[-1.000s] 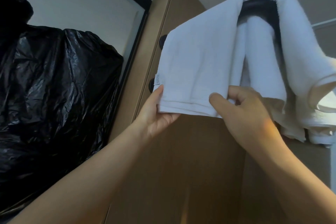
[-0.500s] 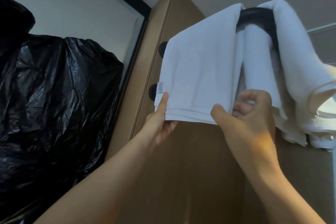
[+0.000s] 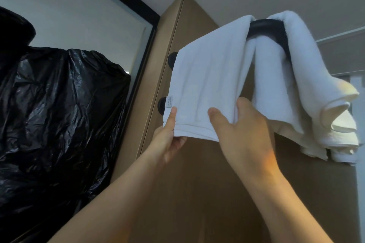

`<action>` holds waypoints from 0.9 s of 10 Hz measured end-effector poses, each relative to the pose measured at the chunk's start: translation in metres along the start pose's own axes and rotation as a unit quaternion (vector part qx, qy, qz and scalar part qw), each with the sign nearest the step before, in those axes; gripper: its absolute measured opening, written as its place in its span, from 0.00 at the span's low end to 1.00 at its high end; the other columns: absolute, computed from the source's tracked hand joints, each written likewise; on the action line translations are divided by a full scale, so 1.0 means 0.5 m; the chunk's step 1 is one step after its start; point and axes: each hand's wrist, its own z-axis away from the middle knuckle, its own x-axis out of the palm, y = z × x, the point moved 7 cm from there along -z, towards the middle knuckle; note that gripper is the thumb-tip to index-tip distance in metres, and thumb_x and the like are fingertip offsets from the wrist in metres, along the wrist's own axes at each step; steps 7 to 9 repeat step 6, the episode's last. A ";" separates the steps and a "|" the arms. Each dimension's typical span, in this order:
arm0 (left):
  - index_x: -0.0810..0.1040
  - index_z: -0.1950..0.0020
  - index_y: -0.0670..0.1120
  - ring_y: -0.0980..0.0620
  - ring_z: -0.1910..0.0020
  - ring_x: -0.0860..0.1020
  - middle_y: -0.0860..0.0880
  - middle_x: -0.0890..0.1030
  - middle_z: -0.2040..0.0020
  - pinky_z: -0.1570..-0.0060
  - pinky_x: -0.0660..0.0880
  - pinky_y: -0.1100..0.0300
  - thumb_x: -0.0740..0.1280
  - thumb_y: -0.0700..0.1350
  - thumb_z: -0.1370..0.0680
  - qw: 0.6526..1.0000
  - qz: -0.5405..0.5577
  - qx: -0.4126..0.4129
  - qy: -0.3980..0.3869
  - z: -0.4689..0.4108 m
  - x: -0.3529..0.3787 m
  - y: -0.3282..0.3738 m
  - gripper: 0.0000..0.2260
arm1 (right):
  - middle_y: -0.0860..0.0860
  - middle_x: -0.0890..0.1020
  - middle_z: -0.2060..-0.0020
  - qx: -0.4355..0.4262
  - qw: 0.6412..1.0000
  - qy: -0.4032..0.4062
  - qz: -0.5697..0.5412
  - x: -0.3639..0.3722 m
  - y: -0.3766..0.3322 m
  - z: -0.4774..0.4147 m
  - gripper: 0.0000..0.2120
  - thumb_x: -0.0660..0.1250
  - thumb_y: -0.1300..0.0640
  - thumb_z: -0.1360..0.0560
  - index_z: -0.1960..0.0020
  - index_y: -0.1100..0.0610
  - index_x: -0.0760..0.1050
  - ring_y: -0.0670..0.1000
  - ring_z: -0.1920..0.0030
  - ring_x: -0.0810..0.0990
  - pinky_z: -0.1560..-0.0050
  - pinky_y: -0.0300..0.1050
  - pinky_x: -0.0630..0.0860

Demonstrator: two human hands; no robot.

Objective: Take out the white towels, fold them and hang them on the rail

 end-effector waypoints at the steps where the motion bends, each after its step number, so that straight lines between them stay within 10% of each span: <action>1: 0.77 0.37 0.42 0.49 0.44 0.82 0.45 0.84 0.43 0.41 0.77 0.54 0.70 0.58 0.30 1.000 -0.023 -0.015 0.009 0.006 0.000 0.004 0.27 | 0.46 0.80 0.56 0.005 1.000 -0.011 -0.004 0.001 -0.002 0.001 0.10 0.65 0.45 0.23 0.52 0.52 0.71 0.46 0.57 0.79 0.62 0.39 0.75; 3: 0.79 0.45 0.41 0.51 0.57 0.83 0.47 0.85 0.52 0.61 0.80 0.59 0.71 0.57 0.26 0.979 -0.172 -0.078 0.075 0.030 -0.023 0.049 0.21 | 0.46 0.78 0.59 0.033 0.997 -0.055 0.037 -0.013 0.009 -0.008 0.12 0.64 0.43 0.24 0.54 0.51 0.70 0.45 0.60 0.77 0.66 0.39 0.70; 4: 0.80 0.51 0.41 0.53 0.65 0.78 0.47 0.81 0.59 0.68 0.74 0.62 0.67 0.60 0.24 0.855 -0.495 0.032 0.151 0.062 -0.029 0.121 0.21 | 0.45 0.76 0.65 0.040 0.995 -0.067 0.069 -0.024 0.008 0.008 0.13 0.64 0.41 0.25 0.59 0.50 0.69 0.42 0.67 0.74 0.72 0.37 0.63; 6: 0.75 0.38 0.49 0.61 0.53 0.74 0.55 0.74 0.44 0.59 0.69 0.69 0.70 0.54 0.25 0.683 -0.651 0.318 0.090 0.191 0.065 0.198 0.18 | 0.47 0.79 0.73 0.020 0.992 -0.061 0.104 -0.068 0.012 0.072 0.20 0.62 0.35 0.26 0.67 0.50 0.73 0.45 0.71 0.77 0.71 0.42 0.73; 9: 0.75 0.38 0.49 0.61 0.53 0.74 0.55 0.74 0.44 0.59 0.69 0.69 0.70 0.54 0.25 0.683 -0.651 0.318 0.090 0.191 0.065 0.198 0.18 | 0.47 0.79 0.73 0.020 0.992 -0.061 0.104 -0.068 0.012 0.072 0.20 0.62 0.35 0.26 0.67 0.50 0.73 0.45 0.71 0.77 0.71 0.42 0.73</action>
